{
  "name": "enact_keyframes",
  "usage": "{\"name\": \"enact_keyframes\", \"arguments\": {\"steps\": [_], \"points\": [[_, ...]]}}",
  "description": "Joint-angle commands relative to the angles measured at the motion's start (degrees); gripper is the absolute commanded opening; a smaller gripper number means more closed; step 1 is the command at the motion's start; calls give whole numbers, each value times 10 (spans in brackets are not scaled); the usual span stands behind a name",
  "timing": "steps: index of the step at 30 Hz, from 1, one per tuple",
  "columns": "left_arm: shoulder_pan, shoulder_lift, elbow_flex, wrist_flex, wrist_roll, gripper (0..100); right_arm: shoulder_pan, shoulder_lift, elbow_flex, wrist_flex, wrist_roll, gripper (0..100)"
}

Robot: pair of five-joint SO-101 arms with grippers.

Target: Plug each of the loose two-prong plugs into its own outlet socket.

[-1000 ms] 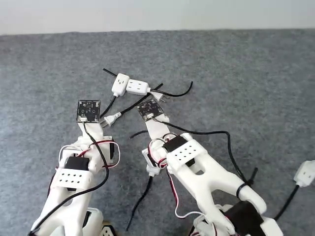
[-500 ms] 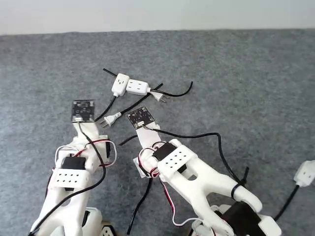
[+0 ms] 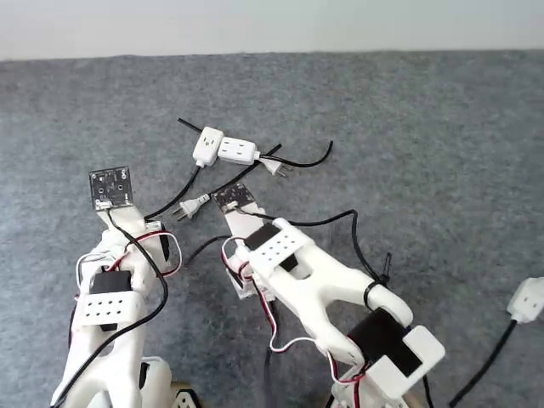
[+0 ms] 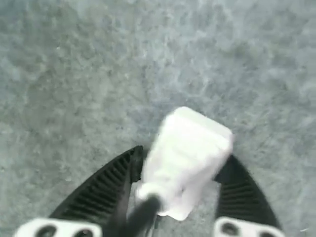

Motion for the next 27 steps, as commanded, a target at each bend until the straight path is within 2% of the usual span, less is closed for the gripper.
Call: {"name": "enact_keyframes", "arguments": {"steps": [1,3,6,11,21,27], "points": [[-2,-8,-22,-15,4,18,4,-1,-36,8,5,2],[-1,-8,-22,-15,4,18,4,-3,-35,13,36,23],[-1,-8,-22,-15,4,18,31,-13,-35,21,43,11],[1,-8,-21,-36,4,19,137,-94,-18,44,42,9],[17,-8,119,-309,0,19,525,-250,77,44,62,9],[19,-11,127,-300,-1,19,720,-256,74,26,108,10]]}}
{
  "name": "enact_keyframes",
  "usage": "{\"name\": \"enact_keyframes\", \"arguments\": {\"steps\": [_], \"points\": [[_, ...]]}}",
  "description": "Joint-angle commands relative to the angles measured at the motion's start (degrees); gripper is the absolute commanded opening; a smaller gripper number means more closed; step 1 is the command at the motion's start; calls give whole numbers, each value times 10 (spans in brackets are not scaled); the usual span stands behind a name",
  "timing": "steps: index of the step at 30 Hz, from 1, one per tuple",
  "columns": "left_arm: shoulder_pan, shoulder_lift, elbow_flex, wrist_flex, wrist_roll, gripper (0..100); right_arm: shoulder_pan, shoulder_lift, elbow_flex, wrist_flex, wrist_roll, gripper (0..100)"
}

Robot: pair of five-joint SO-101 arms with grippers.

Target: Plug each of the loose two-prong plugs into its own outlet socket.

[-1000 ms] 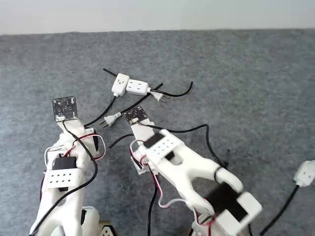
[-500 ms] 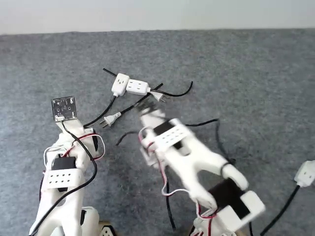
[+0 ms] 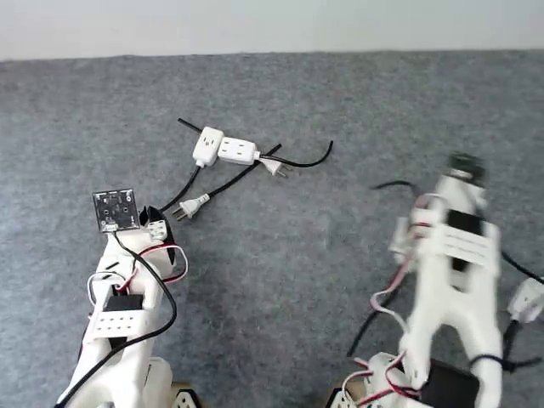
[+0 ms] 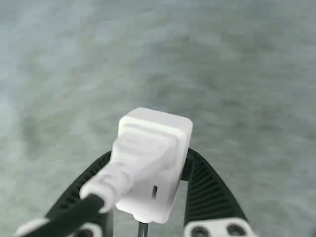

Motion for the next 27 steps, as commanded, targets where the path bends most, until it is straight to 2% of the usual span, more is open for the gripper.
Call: {"name": "enact_keyframes", "arguments": {"steps": [1,6,10,12,15,18,20,22,27], "points": [[3,-11,-7,-5,-1,19,115,-21,-20,-21,36,11],[2,-11,-7,-4,-1,19,192,9,-26,-65,129,11],[0,-11,-7,-3,-1,19,208,62,-50,-99,181,19],[0,-11,-15,14,-8,20,217,91,-71,-87,202,70],[2,-8,-61,118,-28,63,232,125,-119,-45,202,180],[-1,-7,-90,191,-28,161,239,145,-170,-7,202,182],[-2,-7,-89,188,-27,204,239,145,-201,28,202,151],[-2,-7,-89,186,-19,205,236,134,-234,73,201,141],[-2,-7,-88,187,-11,202,230,98,-290,148,185,216]]}}
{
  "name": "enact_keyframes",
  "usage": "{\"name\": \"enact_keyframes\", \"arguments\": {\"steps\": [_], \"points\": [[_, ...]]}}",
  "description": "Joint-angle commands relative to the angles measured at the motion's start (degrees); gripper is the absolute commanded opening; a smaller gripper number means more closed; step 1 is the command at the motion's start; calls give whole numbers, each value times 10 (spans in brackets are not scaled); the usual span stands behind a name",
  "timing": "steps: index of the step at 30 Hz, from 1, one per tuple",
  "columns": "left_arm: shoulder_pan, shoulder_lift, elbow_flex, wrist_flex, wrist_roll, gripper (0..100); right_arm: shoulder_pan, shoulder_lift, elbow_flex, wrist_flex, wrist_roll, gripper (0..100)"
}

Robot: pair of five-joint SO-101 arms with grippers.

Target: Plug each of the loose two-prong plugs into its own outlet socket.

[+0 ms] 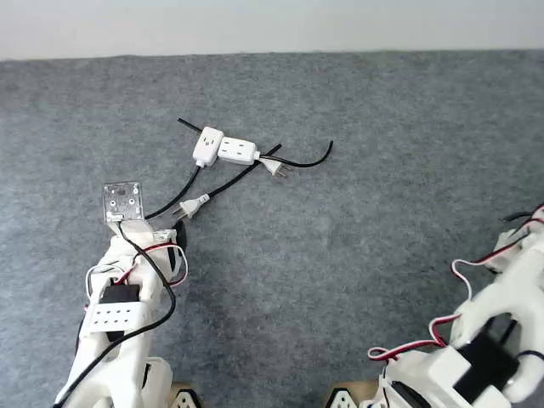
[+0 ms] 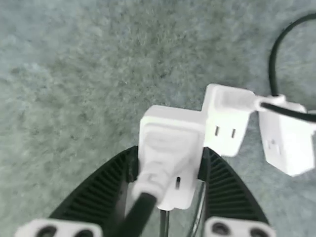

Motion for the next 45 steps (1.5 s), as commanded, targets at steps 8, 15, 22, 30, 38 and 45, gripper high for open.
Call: {"name": "enact_keyframes", "arguments": {"steps": [8,15,22,30,38,45], "points": [[-2,-8,-32,4,4,202,11,-52,-62,52,-7,292],[-2,-8,-33,1,7,202,-19,-58,-54,124,-13,118],[0,-5,-42,4,15,202,-54,-79,6,114,-31,10],[-1,165,-178,69,34,202,-211,-200,234,23,-113,8],[12,329,-356,141,2,202,-289,-239,392,-146,-116,9],[66,345,-451,133,-91,206,-300,-239,416,-181,-91,9]]}}
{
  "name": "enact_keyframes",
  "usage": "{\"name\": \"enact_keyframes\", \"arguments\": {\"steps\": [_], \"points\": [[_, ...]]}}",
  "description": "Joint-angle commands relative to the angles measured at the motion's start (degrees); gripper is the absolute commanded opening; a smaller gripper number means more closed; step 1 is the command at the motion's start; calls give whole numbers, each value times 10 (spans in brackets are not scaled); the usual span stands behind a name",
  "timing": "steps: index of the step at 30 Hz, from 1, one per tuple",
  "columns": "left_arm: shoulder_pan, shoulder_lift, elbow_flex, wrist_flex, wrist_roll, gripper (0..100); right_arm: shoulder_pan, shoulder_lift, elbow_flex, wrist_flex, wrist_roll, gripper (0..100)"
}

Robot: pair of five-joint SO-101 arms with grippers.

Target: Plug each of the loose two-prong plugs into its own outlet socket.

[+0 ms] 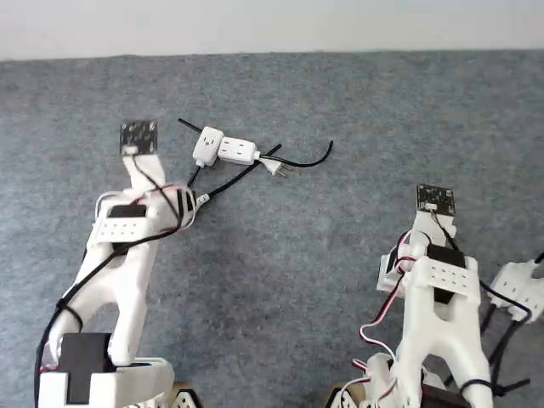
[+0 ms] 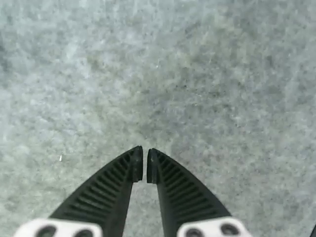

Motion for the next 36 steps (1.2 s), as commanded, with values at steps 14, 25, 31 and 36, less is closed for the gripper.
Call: {"name": "enact_keyframes", "arguments": {"steps": [14,25,31,36], "points": [[33,202,-367,82,-118,205,-7,-17,-2,-18,28,9],[-16,360,-513,53,-69,206,-26,-17,4,-19,47,9],[-6,456,-608,109,-136,206,-27,-17,7,-28,47,9],[2,487,-663,142,-137,206,-27,-17,8,-31,47,9]]}}
